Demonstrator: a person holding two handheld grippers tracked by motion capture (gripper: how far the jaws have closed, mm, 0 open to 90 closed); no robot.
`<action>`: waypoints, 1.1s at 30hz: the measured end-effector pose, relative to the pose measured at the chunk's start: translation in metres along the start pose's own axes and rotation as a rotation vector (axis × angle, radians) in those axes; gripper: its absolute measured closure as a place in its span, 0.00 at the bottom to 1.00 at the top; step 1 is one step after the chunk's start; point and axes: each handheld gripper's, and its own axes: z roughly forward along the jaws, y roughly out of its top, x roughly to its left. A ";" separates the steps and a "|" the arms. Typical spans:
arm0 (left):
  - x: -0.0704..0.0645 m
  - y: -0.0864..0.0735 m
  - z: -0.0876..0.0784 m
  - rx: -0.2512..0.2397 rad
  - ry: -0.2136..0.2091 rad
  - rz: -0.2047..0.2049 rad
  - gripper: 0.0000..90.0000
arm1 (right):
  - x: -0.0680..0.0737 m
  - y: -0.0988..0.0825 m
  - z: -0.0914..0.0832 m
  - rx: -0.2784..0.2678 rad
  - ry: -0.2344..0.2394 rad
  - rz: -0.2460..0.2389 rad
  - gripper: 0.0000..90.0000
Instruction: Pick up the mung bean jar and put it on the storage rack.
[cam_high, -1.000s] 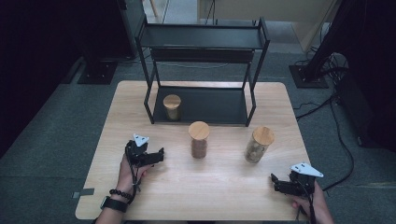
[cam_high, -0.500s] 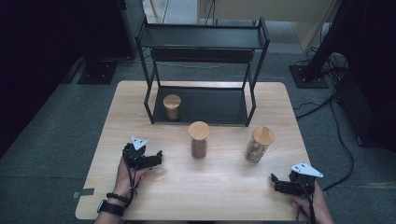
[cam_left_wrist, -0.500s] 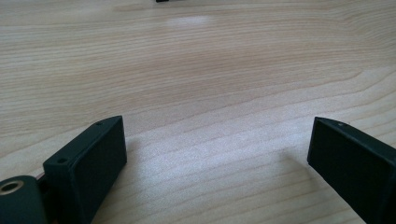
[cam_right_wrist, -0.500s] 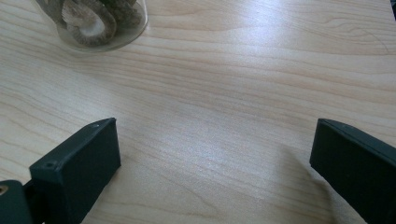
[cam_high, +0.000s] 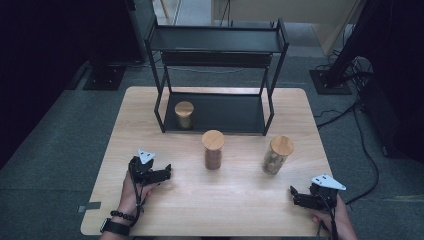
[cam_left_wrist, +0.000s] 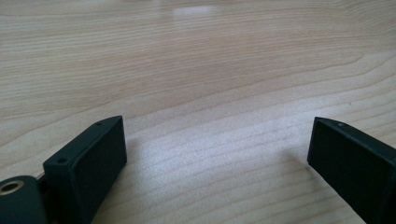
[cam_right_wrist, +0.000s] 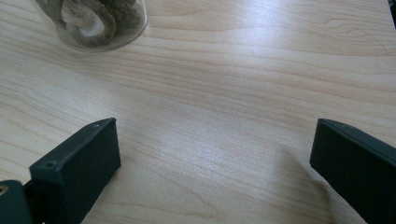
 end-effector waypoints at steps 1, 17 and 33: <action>0.000 -0.001 -0.001 -0.001 -0.001 -0.003 0.05 | 0.000 0.000 0.000 0.000 0.000 0.000 0.01; 0.006 -0.010 -0.011 0.003 0.008 0.003 0.05 | 0.000 0.000 0.000 0.000 -0.002 0.001 0.01; 0.014 -0.020 -0.021 0.003 0.015 -0.001 0.05 | 0.000 0.000 0.000 0.001 -0.002 0.003 0.01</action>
